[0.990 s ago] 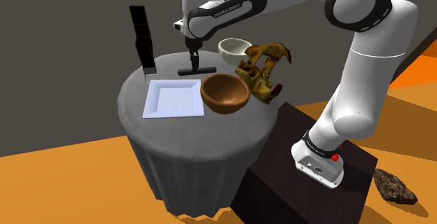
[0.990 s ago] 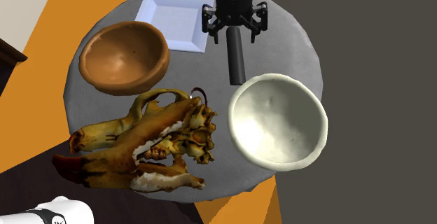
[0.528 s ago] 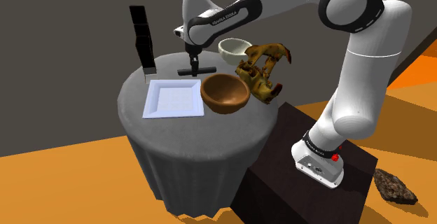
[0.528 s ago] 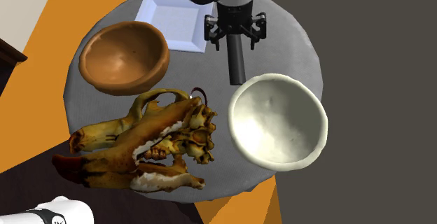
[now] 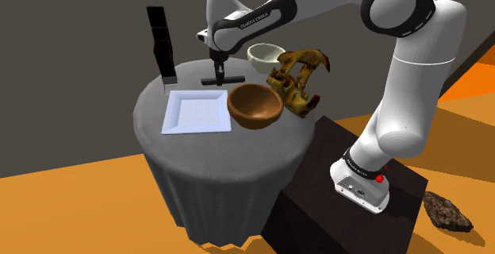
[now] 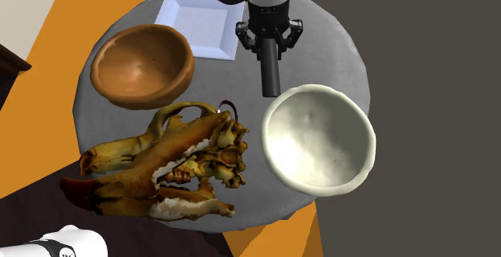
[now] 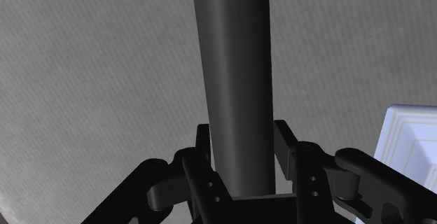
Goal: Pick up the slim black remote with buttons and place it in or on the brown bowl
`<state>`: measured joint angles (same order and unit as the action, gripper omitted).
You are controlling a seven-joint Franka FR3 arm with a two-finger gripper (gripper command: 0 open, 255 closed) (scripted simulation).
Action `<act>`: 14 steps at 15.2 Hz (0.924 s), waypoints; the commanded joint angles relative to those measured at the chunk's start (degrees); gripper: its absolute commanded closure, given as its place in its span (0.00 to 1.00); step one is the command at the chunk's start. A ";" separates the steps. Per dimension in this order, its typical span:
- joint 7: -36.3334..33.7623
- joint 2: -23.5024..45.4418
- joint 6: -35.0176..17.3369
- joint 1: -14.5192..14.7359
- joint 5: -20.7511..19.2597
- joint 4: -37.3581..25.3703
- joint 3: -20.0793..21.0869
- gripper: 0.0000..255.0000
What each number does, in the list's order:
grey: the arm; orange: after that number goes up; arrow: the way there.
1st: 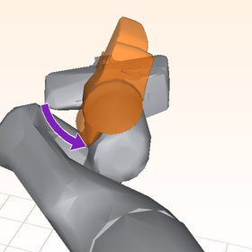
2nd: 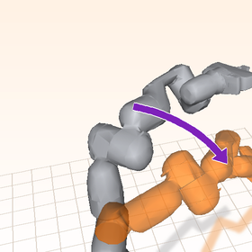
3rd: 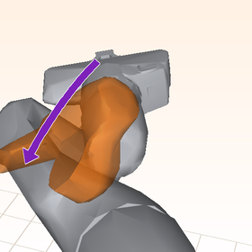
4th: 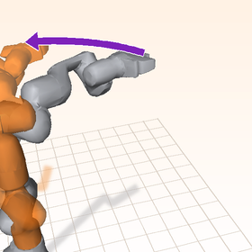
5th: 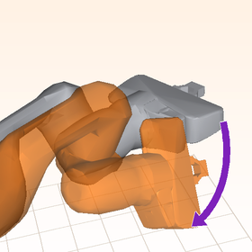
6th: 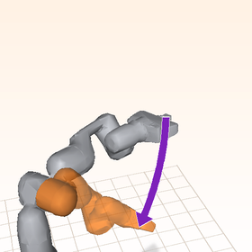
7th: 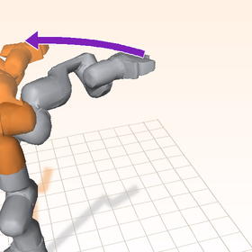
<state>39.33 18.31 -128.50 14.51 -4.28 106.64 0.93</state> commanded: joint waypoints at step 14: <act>0.36 -2.21 4.56 -0.08 0.23 -2.25 0.03 1.00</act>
<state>39.59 16.55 -124.66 14.47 -4.10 104.64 0.96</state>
